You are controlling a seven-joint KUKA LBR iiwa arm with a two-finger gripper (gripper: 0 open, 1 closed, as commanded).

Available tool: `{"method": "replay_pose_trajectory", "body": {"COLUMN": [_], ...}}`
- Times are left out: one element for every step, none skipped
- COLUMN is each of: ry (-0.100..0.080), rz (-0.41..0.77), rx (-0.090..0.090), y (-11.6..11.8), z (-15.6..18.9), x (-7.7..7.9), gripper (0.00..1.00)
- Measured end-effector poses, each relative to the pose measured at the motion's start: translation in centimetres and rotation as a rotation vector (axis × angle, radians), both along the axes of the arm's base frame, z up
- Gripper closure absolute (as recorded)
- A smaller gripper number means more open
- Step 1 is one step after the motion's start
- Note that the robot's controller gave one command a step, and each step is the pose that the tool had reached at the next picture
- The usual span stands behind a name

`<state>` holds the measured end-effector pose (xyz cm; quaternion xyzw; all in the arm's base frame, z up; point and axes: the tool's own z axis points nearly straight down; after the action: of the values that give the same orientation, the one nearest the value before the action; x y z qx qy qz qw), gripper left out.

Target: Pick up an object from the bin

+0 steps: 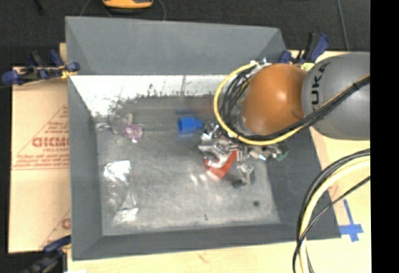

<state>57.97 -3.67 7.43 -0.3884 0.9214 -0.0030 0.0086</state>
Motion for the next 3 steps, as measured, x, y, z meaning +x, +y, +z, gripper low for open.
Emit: {"method": "replay_pose_trajectory", "body": {"ry": [-0.002,0.009,0.014], "rz": [-0.003,-0.060,-0.062], "rx": [0.004,0.002,0.002], "y": [0.2,-0.8,-0.8], "z": [0.2,1.9,1.7], "x": [0.1,2.0,1.9], "gripper": [1.00,1.00,0.00]}}
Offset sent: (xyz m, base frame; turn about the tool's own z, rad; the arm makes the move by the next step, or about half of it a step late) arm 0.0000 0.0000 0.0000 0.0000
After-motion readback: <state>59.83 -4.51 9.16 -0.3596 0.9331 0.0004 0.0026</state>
